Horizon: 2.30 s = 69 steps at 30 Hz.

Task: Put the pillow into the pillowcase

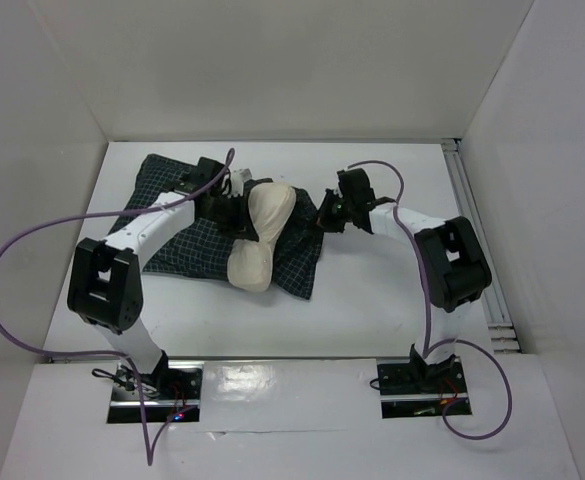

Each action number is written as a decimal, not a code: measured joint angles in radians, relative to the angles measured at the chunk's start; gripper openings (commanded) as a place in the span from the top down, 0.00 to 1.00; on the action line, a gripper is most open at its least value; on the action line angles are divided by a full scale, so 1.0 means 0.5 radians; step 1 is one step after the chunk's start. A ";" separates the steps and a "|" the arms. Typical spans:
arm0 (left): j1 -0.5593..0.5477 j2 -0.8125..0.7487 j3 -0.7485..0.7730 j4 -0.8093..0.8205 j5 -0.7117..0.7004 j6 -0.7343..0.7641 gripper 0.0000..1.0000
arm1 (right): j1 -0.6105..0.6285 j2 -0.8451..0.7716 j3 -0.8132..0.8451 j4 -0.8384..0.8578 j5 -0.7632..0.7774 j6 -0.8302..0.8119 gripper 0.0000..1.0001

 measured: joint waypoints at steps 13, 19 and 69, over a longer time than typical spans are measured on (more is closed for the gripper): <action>-0.473 0.062 0.661 -0.470 -0.706 -0.021 0.18 | -0.018 -0.031 0.072 0.001 0.115 -0.076 1.00; -0.536 0.092 0.923 -0.437 -0.837 -0.062 0.18 | -0.018 -0.086 0.039 -0.001 0.155 -0.107 1.00; -0.649 0.673 0.817 -0.117 -0.887 0.197 1.00 | -0.130 -0.230 -0.041 -0.082 -0.050 -0.074 1.00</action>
